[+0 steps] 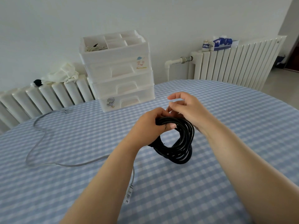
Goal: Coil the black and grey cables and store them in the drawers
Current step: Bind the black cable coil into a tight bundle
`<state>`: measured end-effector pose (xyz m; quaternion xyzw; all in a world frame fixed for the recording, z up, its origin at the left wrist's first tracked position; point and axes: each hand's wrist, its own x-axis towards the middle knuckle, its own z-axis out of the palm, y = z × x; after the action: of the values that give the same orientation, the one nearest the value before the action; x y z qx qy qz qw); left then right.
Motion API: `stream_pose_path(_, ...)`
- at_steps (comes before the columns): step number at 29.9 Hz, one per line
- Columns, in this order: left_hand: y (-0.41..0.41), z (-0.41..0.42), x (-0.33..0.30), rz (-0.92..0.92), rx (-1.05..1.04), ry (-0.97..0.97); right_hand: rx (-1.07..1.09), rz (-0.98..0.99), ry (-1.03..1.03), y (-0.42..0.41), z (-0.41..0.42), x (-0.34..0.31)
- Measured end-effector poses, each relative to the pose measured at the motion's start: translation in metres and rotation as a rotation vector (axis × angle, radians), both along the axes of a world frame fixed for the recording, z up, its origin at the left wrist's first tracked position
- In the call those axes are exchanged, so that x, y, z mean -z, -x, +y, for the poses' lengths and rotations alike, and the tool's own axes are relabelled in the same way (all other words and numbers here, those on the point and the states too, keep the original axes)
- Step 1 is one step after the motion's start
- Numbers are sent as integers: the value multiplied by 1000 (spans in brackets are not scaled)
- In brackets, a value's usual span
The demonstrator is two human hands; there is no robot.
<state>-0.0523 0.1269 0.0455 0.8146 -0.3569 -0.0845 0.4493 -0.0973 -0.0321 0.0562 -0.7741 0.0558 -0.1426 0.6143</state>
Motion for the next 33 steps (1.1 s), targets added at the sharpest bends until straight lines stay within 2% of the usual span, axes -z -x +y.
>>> stream_pose_path(2,-2,-1,2,-5,-53,14,-34,45,79,3,-4,-4)
stream_pose_path(5,-2,-2,4,-44,-110,31,-108,243,414,10,-9,-7)
stream_pose_path(7,0,-3,5,-90,-118,12,-140,319,538,13,-5,-1)
stream_pose_path(11,5,-2,7,-114,-109,26,-144,258,517,10,0,11)
stream_pose_path(18,2,1,9,-72,-97,54,-314,243,458,16,-12,10)
stream_pose_path(21,0,1,9,-57,-85,32,-389,291,560,18,-13,8)
stream_pose_path(29,-9,8,1,81,4,-4,-197,351,755,9,2,14)
stream_pose_path(33,-14,17,-4,128,92,-56,-90,319,877,7,13,18)
